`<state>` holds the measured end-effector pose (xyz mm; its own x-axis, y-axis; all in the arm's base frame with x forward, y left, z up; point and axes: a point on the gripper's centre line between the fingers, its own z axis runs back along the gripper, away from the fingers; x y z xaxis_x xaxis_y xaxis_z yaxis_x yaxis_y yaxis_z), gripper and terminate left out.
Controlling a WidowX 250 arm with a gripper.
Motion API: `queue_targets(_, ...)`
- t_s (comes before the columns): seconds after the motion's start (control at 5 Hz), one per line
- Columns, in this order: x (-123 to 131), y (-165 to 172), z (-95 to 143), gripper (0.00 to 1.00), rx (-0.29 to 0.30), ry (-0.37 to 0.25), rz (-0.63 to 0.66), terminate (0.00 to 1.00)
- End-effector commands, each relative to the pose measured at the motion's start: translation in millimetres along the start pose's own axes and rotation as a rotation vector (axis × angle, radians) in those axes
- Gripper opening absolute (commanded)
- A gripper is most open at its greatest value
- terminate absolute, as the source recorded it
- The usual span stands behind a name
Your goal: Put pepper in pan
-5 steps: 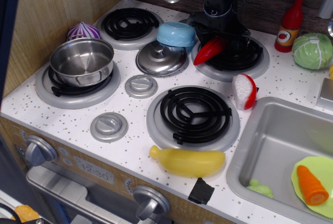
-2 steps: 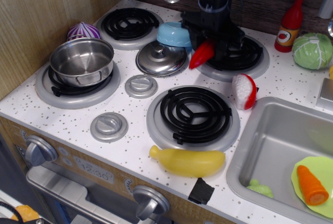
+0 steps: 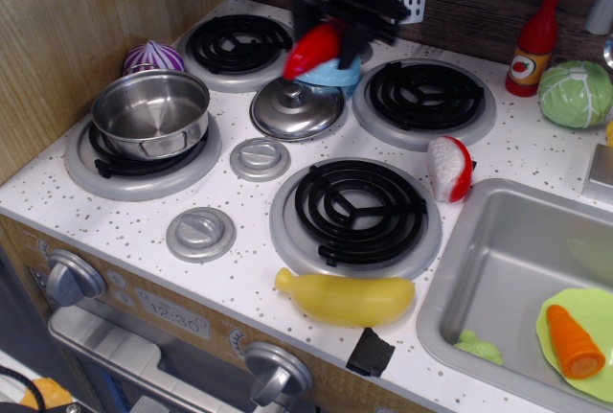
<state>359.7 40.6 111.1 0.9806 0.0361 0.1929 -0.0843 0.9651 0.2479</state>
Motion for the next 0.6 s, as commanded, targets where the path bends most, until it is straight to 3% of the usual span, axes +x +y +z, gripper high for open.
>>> queue_targets(0.0, -30, 61, 23, 0.00, 0.092, 0.020, 0.053, 0.00)
queue_targets(0.4, -53, 96, -27, 0.00, 0.029, -0.147, 0.039, 0.00)
